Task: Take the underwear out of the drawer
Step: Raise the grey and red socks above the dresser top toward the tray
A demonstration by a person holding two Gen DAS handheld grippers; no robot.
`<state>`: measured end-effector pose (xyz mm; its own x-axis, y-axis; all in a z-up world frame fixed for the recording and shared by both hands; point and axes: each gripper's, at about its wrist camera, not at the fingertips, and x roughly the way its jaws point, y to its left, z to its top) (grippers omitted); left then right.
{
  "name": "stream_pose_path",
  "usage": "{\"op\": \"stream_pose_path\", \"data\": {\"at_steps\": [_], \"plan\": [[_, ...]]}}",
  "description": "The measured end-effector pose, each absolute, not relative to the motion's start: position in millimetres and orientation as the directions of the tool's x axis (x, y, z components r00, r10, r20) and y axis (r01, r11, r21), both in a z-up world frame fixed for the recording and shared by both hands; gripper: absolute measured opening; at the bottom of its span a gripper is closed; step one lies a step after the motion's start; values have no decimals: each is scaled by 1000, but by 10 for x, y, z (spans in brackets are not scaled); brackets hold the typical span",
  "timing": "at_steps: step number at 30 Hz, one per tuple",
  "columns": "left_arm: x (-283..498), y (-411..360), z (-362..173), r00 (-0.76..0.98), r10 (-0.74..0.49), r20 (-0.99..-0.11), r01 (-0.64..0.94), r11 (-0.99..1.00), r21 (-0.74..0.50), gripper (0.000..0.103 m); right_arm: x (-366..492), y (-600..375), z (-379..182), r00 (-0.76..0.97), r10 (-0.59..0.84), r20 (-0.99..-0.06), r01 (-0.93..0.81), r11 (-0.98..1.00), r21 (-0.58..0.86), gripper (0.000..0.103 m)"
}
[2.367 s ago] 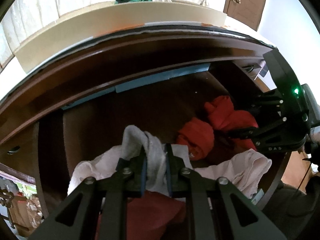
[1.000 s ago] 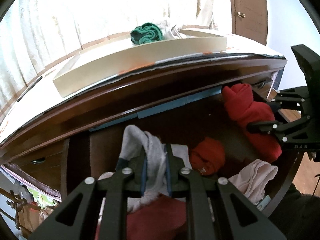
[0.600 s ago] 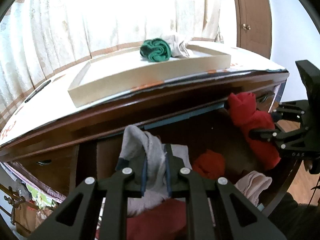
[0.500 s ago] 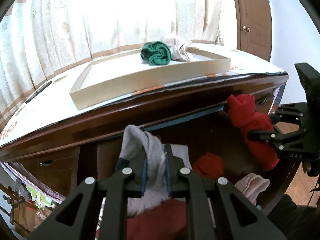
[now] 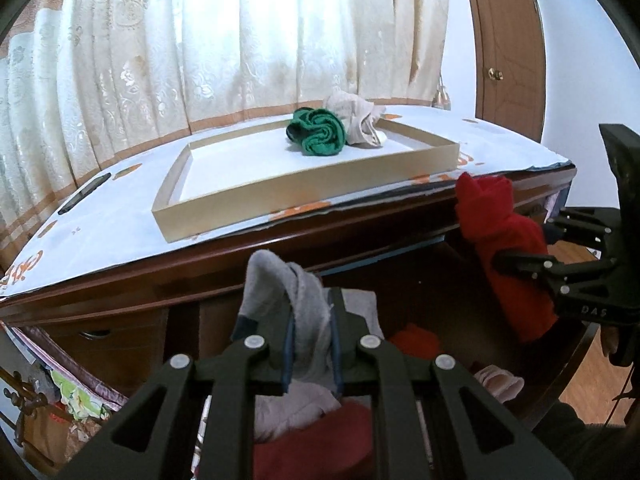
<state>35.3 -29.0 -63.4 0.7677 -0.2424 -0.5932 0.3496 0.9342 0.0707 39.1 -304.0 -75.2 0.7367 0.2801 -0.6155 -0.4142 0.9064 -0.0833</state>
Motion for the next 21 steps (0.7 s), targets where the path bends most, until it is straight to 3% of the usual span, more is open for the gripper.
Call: {"op": "stream_pose_path", "data": {"at_steps": [21], "plan": [[257, -219, -466, 806, -248, -537, 331, 941, 62, 12, 252, -2934, -538, 796, 282, -536, -413, 900, -140, 39]]}}
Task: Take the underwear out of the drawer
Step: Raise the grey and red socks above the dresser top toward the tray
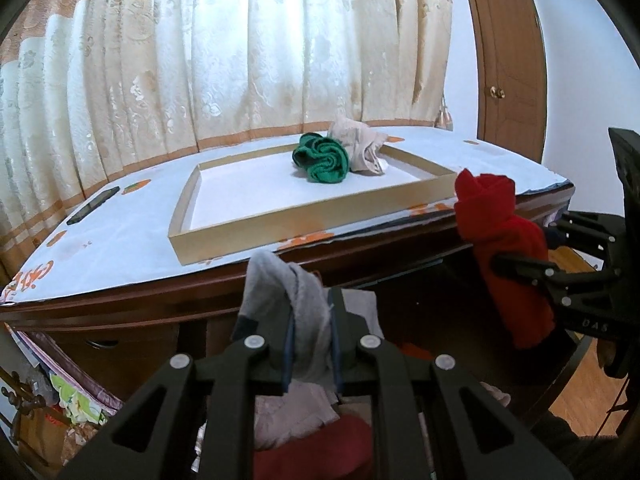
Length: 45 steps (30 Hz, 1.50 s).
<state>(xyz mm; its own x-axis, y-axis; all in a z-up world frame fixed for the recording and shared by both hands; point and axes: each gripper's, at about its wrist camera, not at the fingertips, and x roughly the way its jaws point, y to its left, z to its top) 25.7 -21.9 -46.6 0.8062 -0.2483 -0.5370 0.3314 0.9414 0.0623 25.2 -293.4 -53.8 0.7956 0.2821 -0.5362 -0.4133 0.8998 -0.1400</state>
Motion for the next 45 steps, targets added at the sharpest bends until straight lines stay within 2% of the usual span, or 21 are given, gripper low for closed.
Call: {"op": "stream_pose_path", "data": {"at_steps": [20, 45], "plan": [[115, -178, -141, 870, -246, -426, 307, 949, 78, 12, 81, -2933, -313, 845, 301, -443, -403, 901, -158, 39], [79, -142, 185, 933, -187, -307, 231, 966, 114, 12, -48, -2885, -73, 884, 336, -326, -401, 902, -159, 39]]}}
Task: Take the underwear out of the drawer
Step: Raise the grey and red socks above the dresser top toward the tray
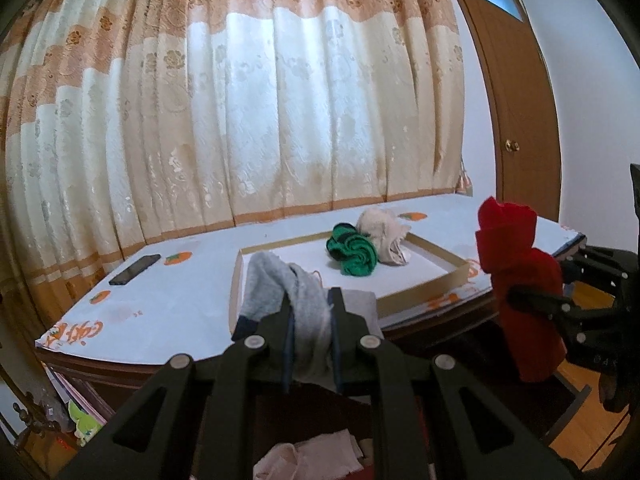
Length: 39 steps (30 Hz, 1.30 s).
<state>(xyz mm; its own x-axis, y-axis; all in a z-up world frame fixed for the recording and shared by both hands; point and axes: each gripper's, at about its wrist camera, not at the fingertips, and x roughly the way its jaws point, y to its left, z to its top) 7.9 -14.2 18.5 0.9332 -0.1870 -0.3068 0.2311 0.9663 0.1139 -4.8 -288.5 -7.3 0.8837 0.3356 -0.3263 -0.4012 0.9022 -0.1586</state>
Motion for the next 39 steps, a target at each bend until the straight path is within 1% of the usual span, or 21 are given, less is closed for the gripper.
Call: {"op": "stream_pose_path", "data": {"at_steps": [15, 30, 39], "plan": [[131, -61, 309, 952, -139, -271, 174, 979, 108, 12, -56, -2873, 92, 900, 352, -255, -397, 905, -153, 39], [244, -19, 458, 964, -122, -237, 156, 979, 132, 12, 1, -2842, 214, 898, 371, -237, -412, 897, -157, 39], [333, 5, 519, 964, -121, -237, 158, 977, 142, 12, 63, -2799, 257, 891, 385, -239, -427, 890, -158, 39]]}}
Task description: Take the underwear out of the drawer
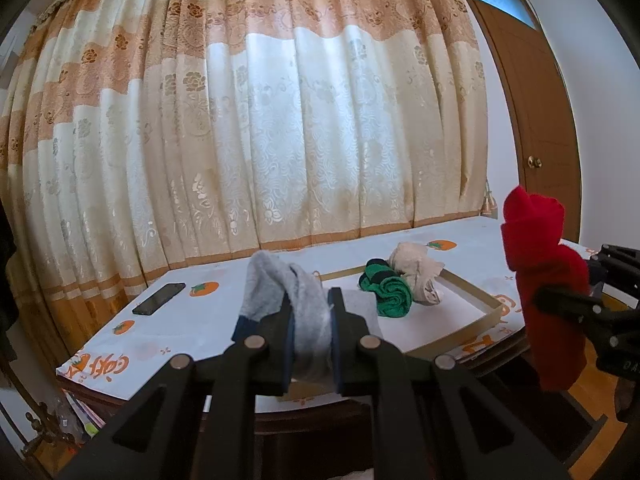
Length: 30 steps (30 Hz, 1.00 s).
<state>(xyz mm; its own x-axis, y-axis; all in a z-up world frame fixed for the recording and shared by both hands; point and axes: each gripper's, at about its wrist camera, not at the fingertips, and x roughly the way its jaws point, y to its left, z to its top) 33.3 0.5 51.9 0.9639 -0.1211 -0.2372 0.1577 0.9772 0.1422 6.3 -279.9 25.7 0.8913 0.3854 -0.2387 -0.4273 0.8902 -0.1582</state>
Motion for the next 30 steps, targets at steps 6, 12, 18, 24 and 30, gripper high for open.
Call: {"op": "stream_pose_path", "data": {"at_steps": [6, 12, 18, 24, 30], "plan": [[486, 29, 561, 958, -123, -257, 163, 977, 140, 12, 154, -2741, 299, 881, 401, -250, -445, 882, -155, 39], [619, 33, 578, 955, -122, -271, 166, 975, 148, 12, 284, -2693, 349, 870, 420, -259, -464, 874, -142, 39], [711, 40, 591, 952, -124, -279, 171, 973, 152, 12, 409, -2634, 397, 857, 434, -277, -482, 866, -134, 39], [862, 76, 594, 944, -137, -301, 186, 972, 142, 12, 579, -2607, 441, 843, 446, -300, -496, 860, -116, 39], [1135, 77, 564, 927, -139, -348, 196, 971, 135, 12, 818, -2574, 464, 821, 464, -333, -512, 856, -68, 39]]}}
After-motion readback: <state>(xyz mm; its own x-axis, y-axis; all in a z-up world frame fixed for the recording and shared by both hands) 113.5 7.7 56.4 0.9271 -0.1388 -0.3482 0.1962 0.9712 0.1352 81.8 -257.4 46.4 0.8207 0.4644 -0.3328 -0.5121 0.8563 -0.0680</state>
